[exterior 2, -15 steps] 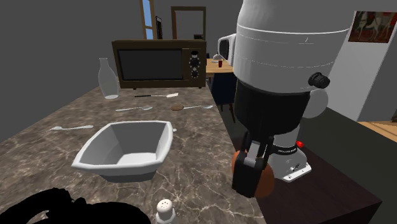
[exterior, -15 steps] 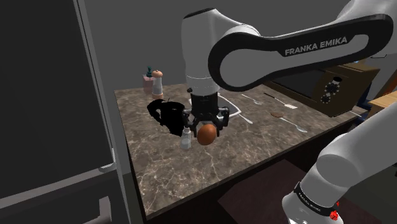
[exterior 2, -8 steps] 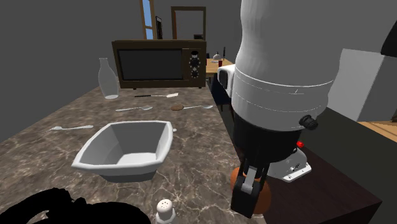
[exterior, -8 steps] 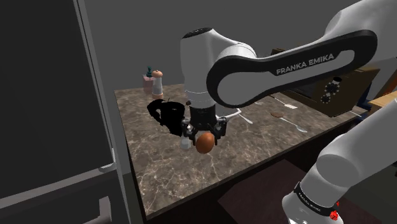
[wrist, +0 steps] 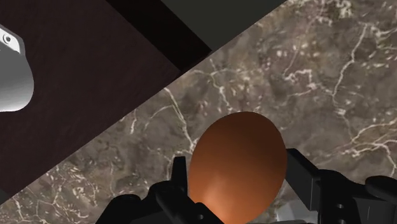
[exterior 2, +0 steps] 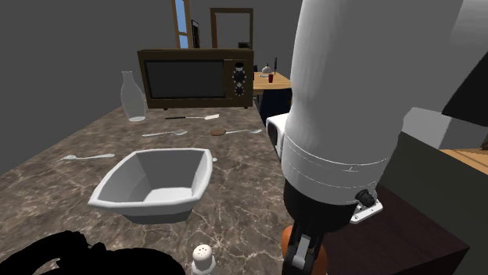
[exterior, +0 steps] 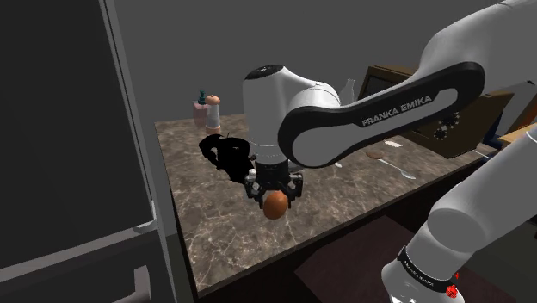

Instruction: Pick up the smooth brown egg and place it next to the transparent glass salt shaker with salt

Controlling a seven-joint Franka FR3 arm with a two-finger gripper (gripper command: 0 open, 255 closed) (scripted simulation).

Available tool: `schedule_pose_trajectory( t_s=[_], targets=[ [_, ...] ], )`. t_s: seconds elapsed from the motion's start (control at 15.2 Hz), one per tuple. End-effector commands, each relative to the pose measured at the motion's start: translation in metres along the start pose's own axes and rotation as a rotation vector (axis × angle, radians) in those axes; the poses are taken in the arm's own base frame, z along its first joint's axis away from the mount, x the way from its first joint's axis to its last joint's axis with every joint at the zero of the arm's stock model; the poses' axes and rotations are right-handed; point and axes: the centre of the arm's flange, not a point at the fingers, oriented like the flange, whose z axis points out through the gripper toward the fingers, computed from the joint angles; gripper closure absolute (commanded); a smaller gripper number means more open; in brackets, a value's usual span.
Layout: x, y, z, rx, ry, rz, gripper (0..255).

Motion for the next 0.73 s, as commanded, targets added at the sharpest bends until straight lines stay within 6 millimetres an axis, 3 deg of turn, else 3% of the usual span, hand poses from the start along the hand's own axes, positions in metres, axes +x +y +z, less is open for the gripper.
schedule_pose_trajectory(
  t_s=[0.0,0.66],
  targets=[
    [0.000,-0.002,0.010,0.001,0.000,0.000,255],
    [-0.004,-0.012,0.061,0.001,0.000,0.000,255]
  ],
)
